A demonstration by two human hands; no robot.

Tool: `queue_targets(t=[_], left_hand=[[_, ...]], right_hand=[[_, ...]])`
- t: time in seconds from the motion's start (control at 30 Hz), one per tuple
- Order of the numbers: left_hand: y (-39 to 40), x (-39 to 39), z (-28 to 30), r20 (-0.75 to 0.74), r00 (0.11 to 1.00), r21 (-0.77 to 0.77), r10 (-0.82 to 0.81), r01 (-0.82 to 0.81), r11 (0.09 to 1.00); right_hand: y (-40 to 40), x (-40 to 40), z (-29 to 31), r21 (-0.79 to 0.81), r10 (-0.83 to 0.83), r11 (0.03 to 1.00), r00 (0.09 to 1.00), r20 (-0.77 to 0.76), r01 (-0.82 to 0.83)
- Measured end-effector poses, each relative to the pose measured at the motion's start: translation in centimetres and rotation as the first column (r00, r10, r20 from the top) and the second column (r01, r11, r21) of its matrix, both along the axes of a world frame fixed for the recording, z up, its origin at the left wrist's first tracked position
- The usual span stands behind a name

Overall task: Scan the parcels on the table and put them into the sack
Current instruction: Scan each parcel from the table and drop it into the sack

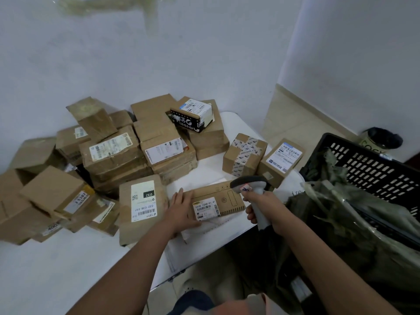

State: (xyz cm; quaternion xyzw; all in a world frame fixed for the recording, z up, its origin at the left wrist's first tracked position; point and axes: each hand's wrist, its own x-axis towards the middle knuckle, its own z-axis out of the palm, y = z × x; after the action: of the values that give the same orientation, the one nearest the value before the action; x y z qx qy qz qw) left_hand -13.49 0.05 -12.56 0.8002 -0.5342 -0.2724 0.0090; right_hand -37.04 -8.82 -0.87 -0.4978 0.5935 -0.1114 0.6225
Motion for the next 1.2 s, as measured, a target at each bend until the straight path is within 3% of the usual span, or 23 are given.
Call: queue_targets(t=[0.3, 1.2], left_hand=[[-0.1, 0.1, -1.8, -0.009, 1.0, -0.076, 0.024, -0.024, 0.997], [-0.2, 0.3, -2.1, 0.032, 0.999, -0.089, 0.003, 0.0, 0.996]], right_hand=[[0.8, 2.4, 2.8, 0.0, 0.248, 0.969, 0.966, -0.067, -0.249], [0.9, 2.9, 3.0, 0.025, 0.311, 0.95, 0.947, -0.082, -0.31]])
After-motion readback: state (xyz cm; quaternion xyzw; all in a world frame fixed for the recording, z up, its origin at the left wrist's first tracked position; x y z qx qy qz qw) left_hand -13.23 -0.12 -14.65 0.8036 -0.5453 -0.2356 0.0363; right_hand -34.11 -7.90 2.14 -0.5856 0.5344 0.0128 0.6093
